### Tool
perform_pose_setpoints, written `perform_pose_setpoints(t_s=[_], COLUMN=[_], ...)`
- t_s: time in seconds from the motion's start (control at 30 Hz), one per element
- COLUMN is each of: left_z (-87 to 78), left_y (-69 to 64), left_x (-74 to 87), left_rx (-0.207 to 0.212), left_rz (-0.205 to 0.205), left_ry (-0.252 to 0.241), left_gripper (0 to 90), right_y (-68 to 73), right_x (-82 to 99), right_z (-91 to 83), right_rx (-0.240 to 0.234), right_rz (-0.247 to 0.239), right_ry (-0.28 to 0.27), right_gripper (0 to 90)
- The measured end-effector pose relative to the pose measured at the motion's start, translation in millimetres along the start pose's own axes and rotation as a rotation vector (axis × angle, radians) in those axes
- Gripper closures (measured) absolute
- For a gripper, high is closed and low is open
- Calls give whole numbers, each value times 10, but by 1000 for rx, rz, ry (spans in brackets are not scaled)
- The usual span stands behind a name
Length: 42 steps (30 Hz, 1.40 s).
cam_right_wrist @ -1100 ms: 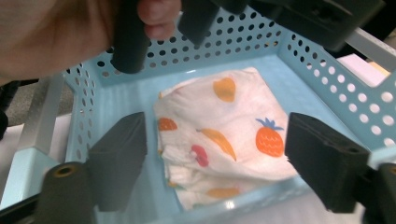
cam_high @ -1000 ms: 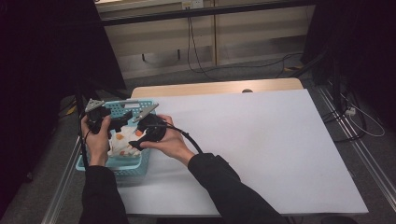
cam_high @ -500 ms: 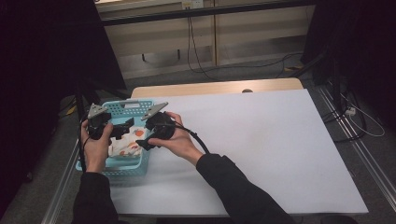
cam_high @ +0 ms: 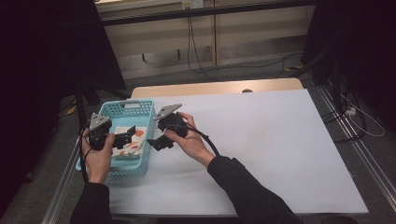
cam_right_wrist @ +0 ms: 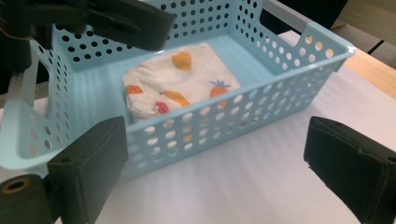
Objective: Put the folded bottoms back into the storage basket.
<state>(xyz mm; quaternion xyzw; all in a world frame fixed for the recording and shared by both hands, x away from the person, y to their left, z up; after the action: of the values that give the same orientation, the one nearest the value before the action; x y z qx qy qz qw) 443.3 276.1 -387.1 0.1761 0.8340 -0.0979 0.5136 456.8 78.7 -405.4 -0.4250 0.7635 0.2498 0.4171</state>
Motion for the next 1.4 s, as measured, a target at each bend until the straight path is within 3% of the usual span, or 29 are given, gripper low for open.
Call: perform_pose_setpoints(t_s=[0.2, 0.27, 0.4, 0.63, 0.97, 1.17, 1.23, 1.4], left_z=[-88, -125, -167, -209, -287, -313, -316, -307], left_y=[-94, -122, -196, -372, -570, -722, -782, -909], left_x=[54, 61, 90, 162, 260, 270, 262, 258], left_rx=[10, -23, 29, 73, 110, 137, 117, 171], left_rz=[21, 21, 15, 75, 95, 99, 119, 123], left_ry=[-3, -5, -11, -21, -26, -17, -14, -19], left_gripper=[41, 41, 41, 41, 41, 40, 37, 37], right_y=[-1, 23, 58, 66, 66, 64, 54, -3], right_x=[75, 101, 147, 265, 439, 538, 574, 641], right_z=[-63, -81, -130, -226, -406, -514, -554, -683], right_rx=[15, 22, 31, 65, 84, 118, 123, 141], right_rz=[21, 20, 21, 28, 67, 70, 71, 90], right_ry=[-17, -15, -40, -58, -72, -72, -72, -88], right_gripper=[65, 67, 67, 64, 53, 52, 51, 51])
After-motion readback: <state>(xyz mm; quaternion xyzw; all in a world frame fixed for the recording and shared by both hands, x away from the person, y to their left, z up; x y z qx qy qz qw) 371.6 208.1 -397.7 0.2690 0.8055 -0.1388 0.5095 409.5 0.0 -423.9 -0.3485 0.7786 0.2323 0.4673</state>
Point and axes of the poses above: each handheld gripper's, and its own axes: z roughly forward along the jaws, x roughly out of its underside, y roughly to its left, the point moved 4 cm from there along z, roughly forward along the jaws
